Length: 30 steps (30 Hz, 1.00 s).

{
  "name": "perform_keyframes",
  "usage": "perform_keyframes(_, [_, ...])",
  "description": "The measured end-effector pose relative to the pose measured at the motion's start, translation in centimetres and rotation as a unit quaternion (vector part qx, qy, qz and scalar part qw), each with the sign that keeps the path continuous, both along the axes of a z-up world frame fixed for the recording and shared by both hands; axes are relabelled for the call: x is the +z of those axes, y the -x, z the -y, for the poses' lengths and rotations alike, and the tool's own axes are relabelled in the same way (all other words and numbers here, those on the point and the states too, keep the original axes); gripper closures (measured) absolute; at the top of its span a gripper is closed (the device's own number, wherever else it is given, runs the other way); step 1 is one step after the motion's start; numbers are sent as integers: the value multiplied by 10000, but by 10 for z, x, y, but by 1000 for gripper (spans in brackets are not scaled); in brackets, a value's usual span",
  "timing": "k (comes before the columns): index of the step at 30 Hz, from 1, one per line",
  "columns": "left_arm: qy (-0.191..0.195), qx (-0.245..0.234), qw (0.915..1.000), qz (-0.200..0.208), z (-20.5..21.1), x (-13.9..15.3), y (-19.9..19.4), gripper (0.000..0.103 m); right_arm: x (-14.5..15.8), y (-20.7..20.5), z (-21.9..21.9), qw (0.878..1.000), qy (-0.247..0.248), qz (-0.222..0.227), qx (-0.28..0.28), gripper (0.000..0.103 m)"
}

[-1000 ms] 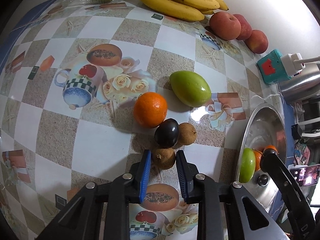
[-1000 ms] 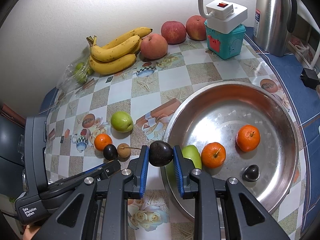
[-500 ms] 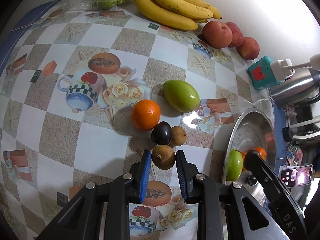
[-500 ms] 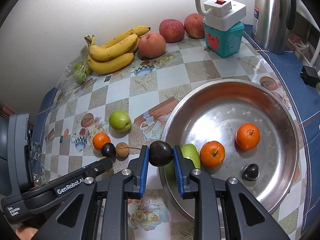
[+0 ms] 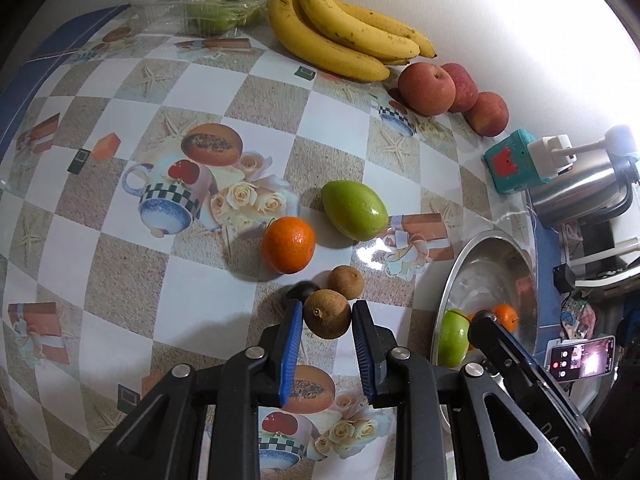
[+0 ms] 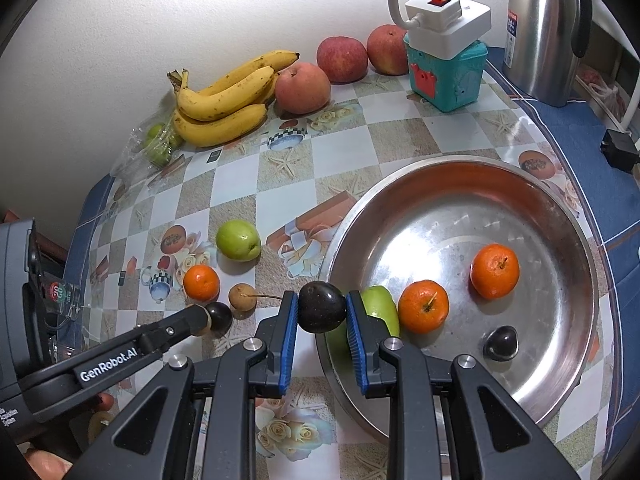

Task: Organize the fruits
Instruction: 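Carry the plum and brown kiwi over the steel basin with both tools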

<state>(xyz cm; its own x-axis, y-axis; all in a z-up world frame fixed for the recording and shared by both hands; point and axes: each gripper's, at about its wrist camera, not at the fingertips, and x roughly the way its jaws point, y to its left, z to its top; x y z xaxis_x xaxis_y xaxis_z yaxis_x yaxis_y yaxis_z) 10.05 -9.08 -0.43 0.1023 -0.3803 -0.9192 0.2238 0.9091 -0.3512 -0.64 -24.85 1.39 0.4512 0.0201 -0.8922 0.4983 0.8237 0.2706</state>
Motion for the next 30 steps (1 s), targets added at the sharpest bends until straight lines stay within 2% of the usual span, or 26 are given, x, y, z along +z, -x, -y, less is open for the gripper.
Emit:
perform_keyframes(7, [134, -38, 9996, 231, 4, 12, 1, 76, -3, 8, 13, 9996, 77, -80, -245, 78])
perform_keyframes(22, [403, -701, 9940, 730, 42, 30, 21, 76, -5, 44, 67, 9912, 279, -281, -1266, 78])
perform_keyframes(30, [245, -928, 9926, 743, 58, 26, 29, 76, -6, 55, 83, 9860, 297, -252, -1622, 78])
